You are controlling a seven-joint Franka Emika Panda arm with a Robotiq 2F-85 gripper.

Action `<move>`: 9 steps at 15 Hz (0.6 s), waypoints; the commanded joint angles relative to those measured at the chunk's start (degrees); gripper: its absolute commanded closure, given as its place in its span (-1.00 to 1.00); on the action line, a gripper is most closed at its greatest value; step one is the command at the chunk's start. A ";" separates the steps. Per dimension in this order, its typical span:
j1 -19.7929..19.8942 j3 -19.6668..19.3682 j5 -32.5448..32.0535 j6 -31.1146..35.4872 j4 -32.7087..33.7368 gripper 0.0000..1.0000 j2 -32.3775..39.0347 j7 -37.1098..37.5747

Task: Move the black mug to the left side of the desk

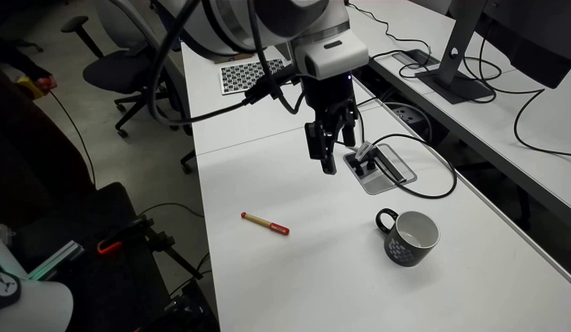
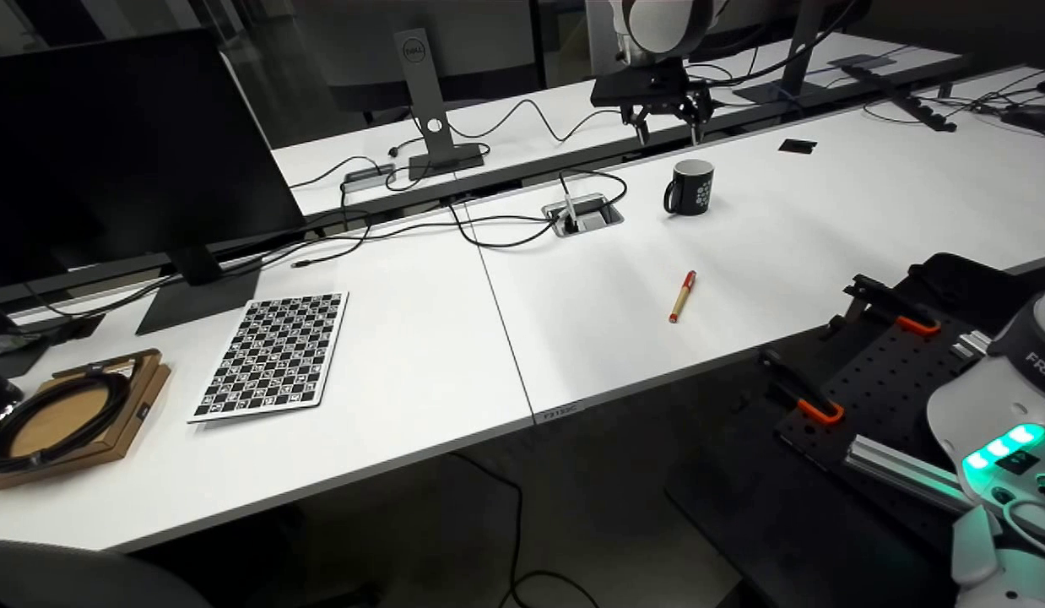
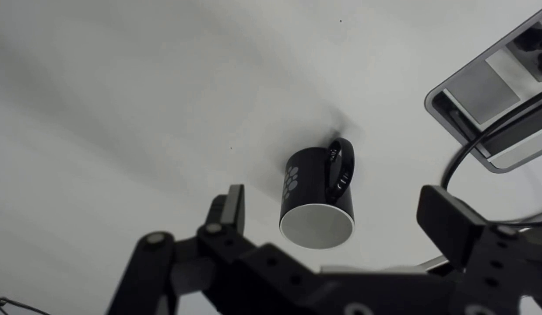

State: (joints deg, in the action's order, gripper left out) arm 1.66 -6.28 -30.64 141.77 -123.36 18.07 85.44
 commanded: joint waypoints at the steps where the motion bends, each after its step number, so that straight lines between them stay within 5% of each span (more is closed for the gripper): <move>1: -2.17 -2.20 1.05 0.17 0.70 -1.00 0.90 -0.70; 9: -2.74 -3.52 4.64 -0.82 4.96 -1.00 5.52 2.08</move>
State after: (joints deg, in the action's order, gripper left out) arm -0.04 -8.27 -29.23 141.62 -121.36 20.41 85.91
